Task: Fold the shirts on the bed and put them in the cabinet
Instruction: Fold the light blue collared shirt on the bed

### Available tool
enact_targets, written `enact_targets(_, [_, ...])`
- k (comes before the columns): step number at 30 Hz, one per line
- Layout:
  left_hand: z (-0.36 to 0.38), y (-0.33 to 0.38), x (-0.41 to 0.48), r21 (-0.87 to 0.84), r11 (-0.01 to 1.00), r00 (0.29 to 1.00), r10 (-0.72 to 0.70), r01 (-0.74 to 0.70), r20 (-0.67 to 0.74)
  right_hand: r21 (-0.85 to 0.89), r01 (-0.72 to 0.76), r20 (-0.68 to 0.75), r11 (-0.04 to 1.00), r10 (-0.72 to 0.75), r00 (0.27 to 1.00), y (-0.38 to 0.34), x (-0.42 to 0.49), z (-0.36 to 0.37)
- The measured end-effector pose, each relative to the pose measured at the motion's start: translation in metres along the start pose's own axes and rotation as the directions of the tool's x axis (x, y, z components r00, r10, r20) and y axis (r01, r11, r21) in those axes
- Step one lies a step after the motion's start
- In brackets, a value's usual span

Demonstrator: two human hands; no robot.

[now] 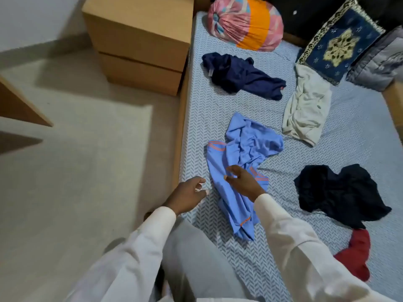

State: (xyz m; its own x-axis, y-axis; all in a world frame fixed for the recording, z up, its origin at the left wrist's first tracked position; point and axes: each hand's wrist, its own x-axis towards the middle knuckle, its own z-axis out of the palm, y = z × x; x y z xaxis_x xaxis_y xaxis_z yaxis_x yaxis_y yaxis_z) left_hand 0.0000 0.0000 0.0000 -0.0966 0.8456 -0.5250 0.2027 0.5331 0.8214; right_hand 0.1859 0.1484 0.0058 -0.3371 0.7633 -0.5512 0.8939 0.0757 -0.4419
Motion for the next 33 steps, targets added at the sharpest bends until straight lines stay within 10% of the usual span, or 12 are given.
enact_targets(9, [0.083, -0.030, 0.074, 0.305, 0.950, 0.997, 0.053, -0.070, 0.064, -0.195, 0.145, -0.231, 0.970, -0.189, 0.954, 0.109, 0.046, 0.038])
enact_targets(13, [0.120, -0.034, 0.084, 0.131, 0.991, 0.998, -0.018, 0.027, -0.068, -0.153, 0.204, -0.326, 0.967, -0.244, 0.913, 0.155, 0.041, 0.023])
enact_targets(18, [0.163, -0.030, 0.088, -0.017, 0.993, 0.950, -0.117, 0.117, -0.289, -0.165, -0.208, -0.333, 0.964, 0.144, 0.932, 0.223, 0.007, -0.029])
enact_targets(24, [0.170, -0.055, 0.111, -0.176, 0.984, 0.929, -0.098, 0.036, -0.357, 0.108, 0.035, -0.269, 0.994, -0.005, 0.963, 0.242, 0.012, -0.030])
enact_targets(33, [0.126, -0.024, 0.067, -0.307, 0.948, 0.739, -0.144, -0.088, -0.659, 0.253, -0.044, -0.284, 0.966, 0.118, 0.951, 0.228, 0.015, -0.051])
